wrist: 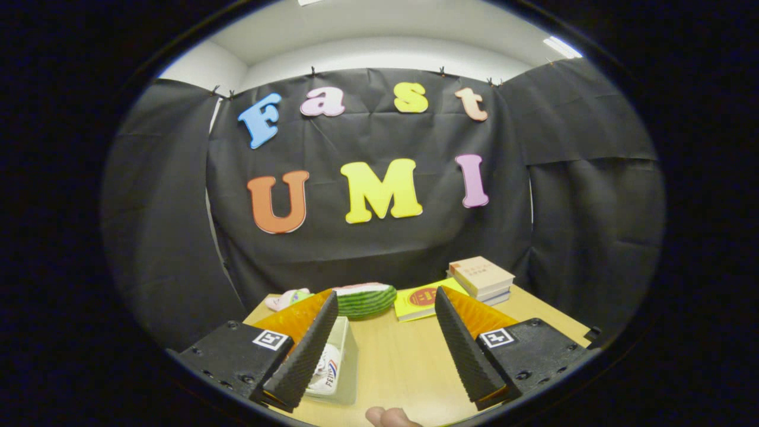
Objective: Open the storage box then place both shoes into the box .Put the left shoe in first, then the right shoe, with the right side of both shoes facing outward in a uniform manner.
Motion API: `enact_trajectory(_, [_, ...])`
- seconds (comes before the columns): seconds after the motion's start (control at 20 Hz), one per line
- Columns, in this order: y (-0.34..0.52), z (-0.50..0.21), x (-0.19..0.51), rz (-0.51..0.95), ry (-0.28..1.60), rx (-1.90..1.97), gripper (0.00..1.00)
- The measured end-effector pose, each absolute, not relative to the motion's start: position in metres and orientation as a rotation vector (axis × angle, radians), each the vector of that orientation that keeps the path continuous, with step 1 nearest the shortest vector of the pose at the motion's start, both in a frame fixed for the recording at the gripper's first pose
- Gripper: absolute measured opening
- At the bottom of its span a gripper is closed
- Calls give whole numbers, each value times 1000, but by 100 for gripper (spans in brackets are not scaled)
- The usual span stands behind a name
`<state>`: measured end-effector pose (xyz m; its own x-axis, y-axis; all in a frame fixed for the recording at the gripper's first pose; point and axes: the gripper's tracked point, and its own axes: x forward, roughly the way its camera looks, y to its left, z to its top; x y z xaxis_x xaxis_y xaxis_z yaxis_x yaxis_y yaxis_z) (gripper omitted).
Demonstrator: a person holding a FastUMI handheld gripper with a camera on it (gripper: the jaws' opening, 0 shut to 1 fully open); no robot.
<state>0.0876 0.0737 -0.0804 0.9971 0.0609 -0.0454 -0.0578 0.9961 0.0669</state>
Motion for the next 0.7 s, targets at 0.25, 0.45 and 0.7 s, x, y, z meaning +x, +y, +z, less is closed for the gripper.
enact_trajectory(0.25, [60,-71,53,57,-13,41,100])
enact_trajectory(0.45, [51,-69,36,45,-21,57,100])
enact_trajectory(0.7, [54,-83,29,72,5,50,100])
